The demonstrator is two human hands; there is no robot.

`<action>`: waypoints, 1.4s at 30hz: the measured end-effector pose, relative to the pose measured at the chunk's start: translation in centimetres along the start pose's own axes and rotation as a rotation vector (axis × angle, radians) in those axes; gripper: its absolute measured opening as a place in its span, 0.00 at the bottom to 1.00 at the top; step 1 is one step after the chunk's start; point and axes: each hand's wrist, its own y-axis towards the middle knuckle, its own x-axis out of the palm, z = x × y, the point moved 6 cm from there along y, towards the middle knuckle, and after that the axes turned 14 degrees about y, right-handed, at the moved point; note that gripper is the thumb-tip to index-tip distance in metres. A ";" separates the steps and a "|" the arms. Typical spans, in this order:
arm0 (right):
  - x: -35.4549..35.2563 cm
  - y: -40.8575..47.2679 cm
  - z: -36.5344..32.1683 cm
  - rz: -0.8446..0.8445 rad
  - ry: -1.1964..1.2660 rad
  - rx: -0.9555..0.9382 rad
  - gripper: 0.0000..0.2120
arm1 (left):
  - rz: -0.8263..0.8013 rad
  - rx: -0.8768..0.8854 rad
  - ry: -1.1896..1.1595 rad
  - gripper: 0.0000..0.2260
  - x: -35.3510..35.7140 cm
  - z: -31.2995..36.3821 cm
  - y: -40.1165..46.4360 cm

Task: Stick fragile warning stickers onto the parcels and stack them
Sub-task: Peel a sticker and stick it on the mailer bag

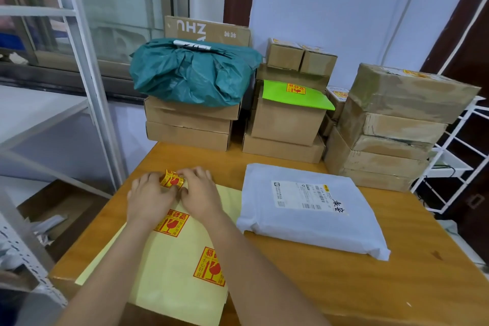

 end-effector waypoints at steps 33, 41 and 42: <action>0.0 0.1 0.6 0.031 0.296 0.006 0.22 | 0.102 -0.011 -0.219 0.10 -0.6 -0.5 -0.1; -0.4 0.3 0.9 0.087 0.262 0.030 0.07 | 0.154 -0.037 -0.522 0.03 -1.0 -0.9 -0.4; -0.4 0.3 0.9 0.087 0.254 0.029 0.07 | 0.155 -0.030 -0.529 0.03 -1.1 -0.8 -0.5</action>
